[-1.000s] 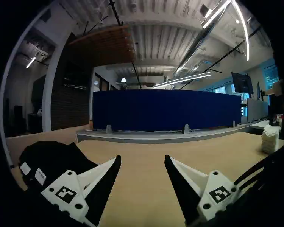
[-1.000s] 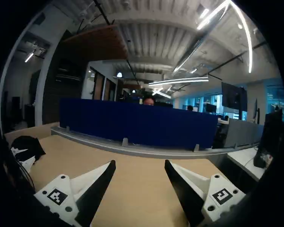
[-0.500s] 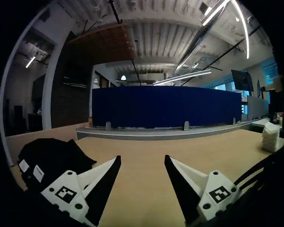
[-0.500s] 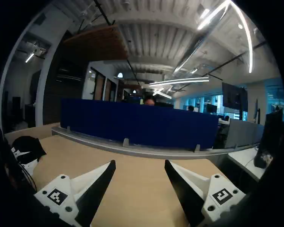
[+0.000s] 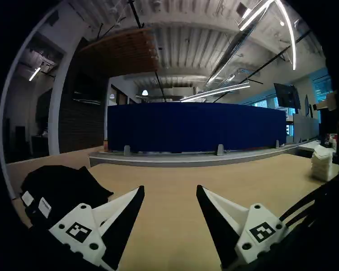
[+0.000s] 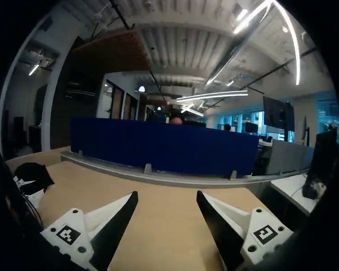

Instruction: Fold towel

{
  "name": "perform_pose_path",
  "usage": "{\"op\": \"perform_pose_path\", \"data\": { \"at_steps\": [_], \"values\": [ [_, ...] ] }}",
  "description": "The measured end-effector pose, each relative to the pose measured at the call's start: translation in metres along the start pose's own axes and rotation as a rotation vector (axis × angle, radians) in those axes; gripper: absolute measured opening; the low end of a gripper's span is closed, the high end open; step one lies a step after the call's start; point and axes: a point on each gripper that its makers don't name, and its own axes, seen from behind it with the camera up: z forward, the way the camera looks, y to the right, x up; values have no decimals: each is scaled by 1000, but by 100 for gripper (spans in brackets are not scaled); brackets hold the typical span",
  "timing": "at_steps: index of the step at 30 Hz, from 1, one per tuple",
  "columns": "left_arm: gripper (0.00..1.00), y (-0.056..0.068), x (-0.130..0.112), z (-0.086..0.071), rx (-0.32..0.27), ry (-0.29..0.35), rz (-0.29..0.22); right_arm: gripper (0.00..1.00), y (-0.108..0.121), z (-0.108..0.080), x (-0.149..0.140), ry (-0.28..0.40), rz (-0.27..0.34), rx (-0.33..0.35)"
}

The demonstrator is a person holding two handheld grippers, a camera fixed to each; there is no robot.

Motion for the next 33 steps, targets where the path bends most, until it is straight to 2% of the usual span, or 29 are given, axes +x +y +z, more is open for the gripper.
{"op": "perform_pose_path", "data": {
  "at_steps": [12, 17, 29, 33],
  "values": [
    [86, -2, 1, -1, 4, 0, 0, 100, 9, -1, 3, 4, 11, -13],
    [95, -1, 1, -1, 3, -1, 0, 100, 18, -3, 8, 16, 22, -23],
    [96, -2, 2, -1, 3, -1, 1, 100, 62, -5, 8, 44, 55, -74],
    [96, -1, 1, -2, 3, -1, 1, 100, 72, -4, 2, 49, 61, -72]
  ]
}}
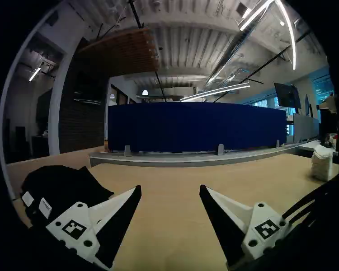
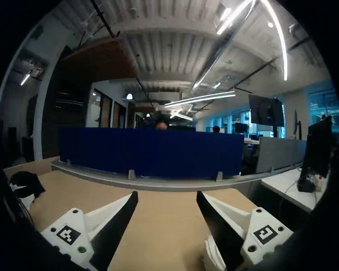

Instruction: Fold towel

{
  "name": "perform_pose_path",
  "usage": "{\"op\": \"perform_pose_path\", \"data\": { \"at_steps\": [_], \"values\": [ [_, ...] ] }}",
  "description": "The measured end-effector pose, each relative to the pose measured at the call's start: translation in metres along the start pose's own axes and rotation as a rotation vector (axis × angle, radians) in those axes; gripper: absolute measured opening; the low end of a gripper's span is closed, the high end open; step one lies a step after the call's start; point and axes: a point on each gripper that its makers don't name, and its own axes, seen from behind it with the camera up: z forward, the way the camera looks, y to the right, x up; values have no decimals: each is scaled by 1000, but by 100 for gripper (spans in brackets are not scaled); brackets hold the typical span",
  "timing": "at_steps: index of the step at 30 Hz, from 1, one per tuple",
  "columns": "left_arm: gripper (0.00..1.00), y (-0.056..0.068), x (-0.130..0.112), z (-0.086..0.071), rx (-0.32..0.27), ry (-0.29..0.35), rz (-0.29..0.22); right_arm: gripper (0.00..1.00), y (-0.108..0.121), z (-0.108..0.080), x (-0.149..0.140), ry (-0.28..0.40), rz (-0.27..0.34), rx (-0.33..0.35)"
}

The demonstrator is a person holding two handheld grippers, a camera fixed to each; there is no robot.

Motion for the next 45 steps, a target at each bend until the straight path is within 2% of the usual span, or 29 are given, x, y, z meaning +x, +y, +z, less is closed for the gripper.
{"op": "perform_pose_path", "data": {
  "at_steps": [7, 14, 23, 30, 38, 45],
  "values": [
    [96, 0, 0, 0, 0, 0, 0, 100, 7, 5, -14, 13, 26, 13],
    [95, 0, 0, 0, 0, 0, 0, 100, 11, 13, -42, 28, 55, 21],
    [96, 0, 0, 0, 0, 0, 0, 100, 13, 18, -88, 27, 40, 13],
    [96, 0, -1, 0, 0, 0, 0, 100, 22, 20, -119, 20, 57, -14],
    [95, 0, -1, 0, 0, 0, 0, 100, 18, 26, -139, 15, 73, 3],
    [96, 0, 0, 1, 0, 0, 0, 100, 13, 29, -153, 9, 49, 4]
  ]
}}
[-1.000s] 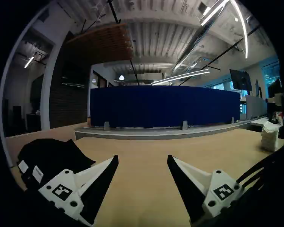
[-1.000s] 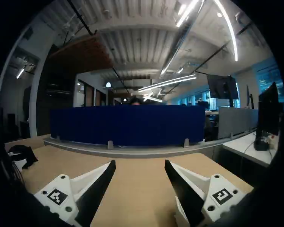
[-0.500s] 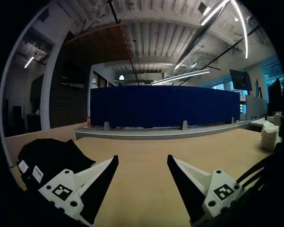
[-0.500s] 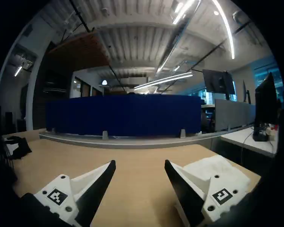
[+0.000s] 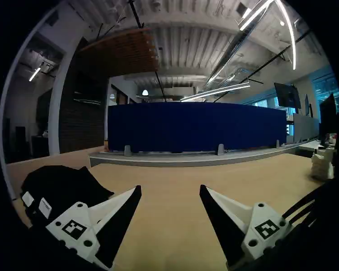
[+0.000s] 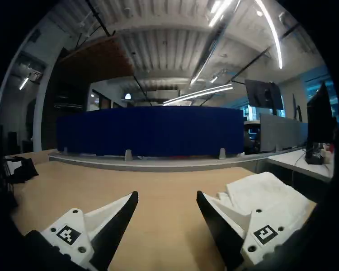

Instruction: Fold towel

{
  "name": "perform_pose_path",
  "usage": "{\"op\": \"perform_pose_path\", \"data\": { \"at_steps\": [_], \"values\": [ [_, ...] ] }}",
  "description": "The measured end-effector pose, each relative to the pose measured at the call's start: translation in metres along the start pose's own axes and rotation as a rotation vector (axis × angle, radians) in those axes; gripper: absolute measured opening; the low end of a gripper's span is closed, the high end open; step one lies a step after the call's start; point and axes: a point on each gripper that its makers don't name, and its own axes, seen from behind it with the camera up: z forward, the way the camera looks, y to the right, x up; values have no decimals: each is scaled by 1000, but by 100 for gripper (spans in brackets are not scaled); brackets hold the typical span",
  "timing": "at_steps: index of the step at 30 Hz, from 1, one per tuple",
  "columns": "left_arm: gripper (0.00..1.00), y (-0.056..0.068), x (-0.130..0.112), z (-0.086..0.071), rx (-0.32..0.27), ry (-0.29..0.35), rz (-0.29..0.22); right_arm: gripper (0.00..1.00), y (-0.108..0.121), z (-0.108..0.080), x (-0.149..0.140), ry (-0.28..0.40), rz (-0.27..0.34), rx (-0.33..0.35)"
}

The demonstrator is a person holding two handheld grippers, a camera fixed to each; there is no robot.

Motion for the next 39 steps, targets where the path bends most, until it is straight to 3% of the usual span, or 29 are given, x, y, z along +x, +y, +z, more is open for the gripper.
{"op": "perform_pose_path", "data": {
  "at_steps": [6, 12, 39],
  "values": [
    [96, 0, 0, 0, 0, 0, 0, 100, 5, 0, -6, -4, -35, -37],
    [96, 0, 0, -1, 0, 0, 0, 100, 3, -1, -9, -4, -18, -42],
    [96, 0, 0, -1, 0, 0, 0, 100, -8, -9, -4, 23, -3, -3]
  ]
}}
